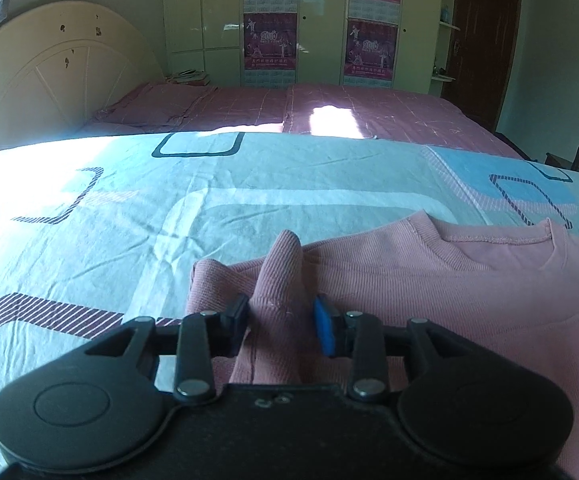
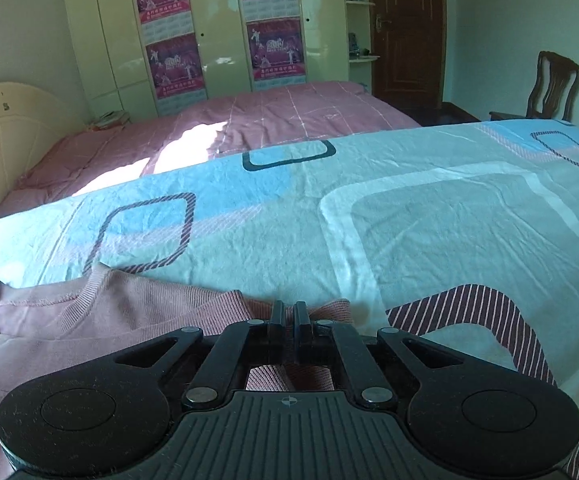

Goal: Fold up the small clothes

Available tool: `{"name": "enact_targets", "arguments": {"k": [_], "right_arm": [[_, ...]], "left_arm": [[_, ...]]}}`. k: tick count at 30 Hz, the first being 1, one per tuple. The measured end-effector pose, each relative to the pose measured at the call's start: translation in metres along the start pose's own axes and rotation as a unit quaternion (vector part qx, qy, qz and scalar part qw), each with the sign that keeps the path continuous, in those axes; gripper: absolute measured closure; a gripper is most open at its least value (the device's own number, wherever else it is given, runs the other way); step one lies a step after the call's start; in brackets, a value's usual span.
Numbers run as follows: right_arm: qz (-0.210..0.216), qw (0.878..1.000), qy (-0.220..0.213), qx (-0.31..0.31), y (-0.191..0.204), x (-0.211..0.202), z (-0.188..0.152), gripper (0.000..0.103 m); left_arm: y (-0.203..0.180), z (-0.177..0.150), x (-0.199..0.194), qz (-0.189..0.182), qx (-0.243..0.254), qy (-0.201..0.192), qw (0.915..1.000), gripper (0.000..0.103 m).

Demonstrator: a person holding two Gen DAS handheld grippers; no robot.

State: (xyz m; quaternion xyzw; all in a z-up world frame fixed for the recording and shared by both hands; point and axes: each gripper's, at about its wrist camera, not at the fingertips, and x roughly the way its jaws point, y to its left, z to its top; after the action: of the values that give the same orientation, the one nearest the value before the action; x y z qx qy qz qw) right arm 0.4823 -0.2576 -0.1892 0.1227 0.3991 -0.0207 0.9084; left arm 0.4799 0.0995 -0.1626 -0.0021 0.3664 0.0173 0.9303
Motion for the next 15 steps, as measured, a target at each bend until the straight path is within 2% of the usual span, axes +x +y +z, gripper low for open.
{"name": "enact_targets", "arguments": {"k": [2,3,5,9,11,12,14,15], "right_arm": [[0.009,1.000,-0.003,0.002,-0.003,-0.013,0.000,0.097],[0.014,1.000,0.000,0.001,-0.003,-0.021,-0.001,0.094],[0.022,1.000,0.001,-0.004,-0.003,-0.035,-0.008,0.066],[0.033,0.999,0.007,-0.019,0.003,-0.059,-0.028,0.065],[0.036,0.999,0.015,-0.015,0.005,-0.066,-0.038,0.065],[0.036,0.999,0.017,-0.017,0.008,-0.068,-0.042,0.065],[0.028,0.999,0.015,-0.036,0.014,-0.074,-0.052,0.065],[0.021,0.998,0.013,-0.049,0.018,-0.076,-0.057,0.065]], "left_arm": [[0.009,-0.006,-0.013,-0.010,-0.009,0.003,0.9999,0.035],[0.012,-0.010,-0.020,-0.014,-0.009,0.003,0.9998,0.036],[0.019,-0.022,-0.035,-0.025,-0.004,0.009,0.9996,0.038],[0.030,-0.045,-0.047,-0.039,-0.005,0.035,0.9986,0.056],[0.031,-0.053,-0.051,-0.040,-0.005,0.034,0.9986,0.064],[0.031,-0.054,-0.054,-0.036,-0.007,0.032,0.9988,0.073],[0.029,-0.056,-0.060,-0.028,-0.013,0.026,0.9992,0.084],[0.028,-0.056,-0.064,-0.023,-0.014,0.020,0.9994,0.086]]}}
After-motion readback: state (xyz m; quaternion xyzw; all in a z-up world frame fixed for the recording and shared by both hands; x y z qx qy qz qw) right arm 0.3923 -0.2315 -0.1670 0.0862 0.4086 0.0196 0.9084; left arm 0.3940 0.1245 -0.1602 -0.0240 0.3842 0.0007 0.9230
